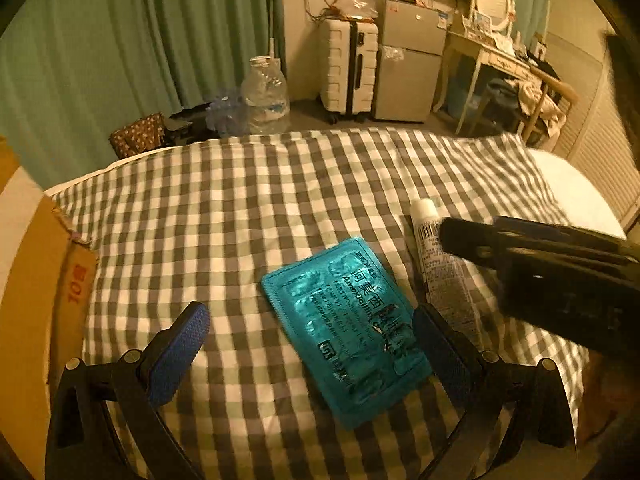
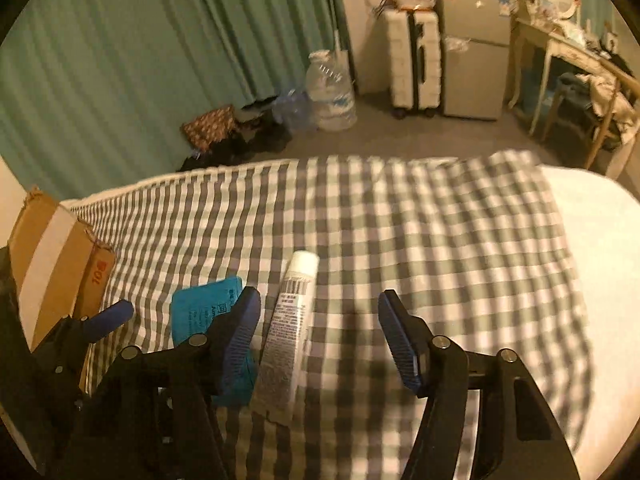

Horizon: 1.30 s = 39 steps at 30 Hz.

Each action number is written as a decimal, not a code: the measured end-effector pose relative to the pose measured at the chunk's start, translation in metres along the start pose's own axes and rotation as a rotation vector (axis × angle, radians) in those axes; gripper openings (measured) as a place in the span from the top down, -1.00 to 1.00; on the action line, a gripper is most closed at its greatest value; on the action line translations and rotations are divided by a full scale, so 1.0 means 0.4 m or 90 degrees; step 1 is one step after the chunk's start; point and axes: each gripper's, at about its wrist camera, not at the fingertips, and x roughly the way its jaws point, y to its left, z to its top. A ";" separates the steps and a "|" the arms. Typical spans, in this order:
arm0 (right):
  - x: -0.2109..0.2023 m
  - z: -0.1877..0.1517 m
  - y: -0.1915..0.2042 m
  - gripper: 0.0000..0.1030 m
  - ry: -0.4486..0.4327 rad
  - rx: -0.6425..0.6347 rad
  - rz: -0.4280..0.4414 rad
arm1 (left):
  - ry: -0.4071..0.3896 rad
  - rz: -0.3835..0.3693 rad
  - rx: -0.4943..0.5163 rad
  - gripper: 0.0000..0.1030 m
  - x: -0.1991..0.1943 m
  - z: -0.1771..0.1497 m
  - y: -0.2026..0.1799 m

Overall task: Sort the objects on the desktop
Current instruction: 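Grasp the white tube with the right tool while the left tool grasps the teal blister pack, then carry the white tube and blister pack over the cardboard box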

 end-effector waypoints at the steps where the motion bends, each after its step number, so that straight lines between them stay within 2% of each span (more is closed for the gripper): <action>1: 0.020 -0.002 0.005 -0.04 0.013 -0.005 0.007 | 0.004 0.001 0.004 -1.00 0.009 0.000 -0.004; 4: 0.071 -0.006 0.013 0.08 0.044 -0.022 0.011 | 0.014 -0.009 0.004 -1.00 0.034 0.000 -0.004; 6: 0.087 0.000 0.021 0.13 0.051 -0.028 -0.009 | 0.014 -0.019 -0.006 -1.00 0.043 0.010 -0.001; 7: 0.087 -0.001 0.031 0.40 0.049 -0.039 -0.019 | 0.015 -0.020 -0.008 -1.00 0.048 0.013 -0.002; 8: 0.089 -0.003 0.041 0.48 0.050 -0.050 -0.024 | 0.014 -0.021 -0.009 -1.00 0.051 0.012 -0.002; 10: 0.086 -0.010 0.040 0.51 0.053 -0.053 -0.027 | 0.014 -0.022 -0.012 -1.00 0.058 0.017 -0.009; 13: 0.073 -0.015 0.000 0.54 0.051 -0.009 -0.004 | 0.013 -0.021 -0.009 -1.00 0.060 0.013 -0.011; 16: 0.048 -0.005 -0.037 0.60 0.034 0.010 -0.023 | 0.014 -0.016 0.002 -1.00 0.067 0.017 -0.042; 17: 0.040 -0.004 -0.042 0.60 0.028 0.016 -0.026 | 0.012 -0.019 0.006 -0.85 0.069 0.024 -0.059; 18: 0.032 0.005 -0.048 0.60 0.024 0.021 -0.026 | 0.008 -0.037 0.013 -0.57 0.065 0.021 -0.067; 21: 0.011 0.010 -0.058 0.60 0.014 0.027 -0.024 | -0.001 -0.066 0.024 -0.34 0.050 0.022 -0.080; 23: -0.002 0.016 -0.061 0.60 0.008 0.030 -0.023 | -0.005 -0.082 0.012 -0.30 0.043 0.027 -0.079; 29: -0.069 0.039 -0.073 0.60 -0.021 0.041 -0.019 | -0.032 -0.074 0.010 -0.28 -0.004 0.042 -0.071; 39: -0.250 0.034 -0.032 0.60 -0.080 0.034 -0.019 | -0.087 -0.047 0.022 -0.28 -0.191 0.057 -0.057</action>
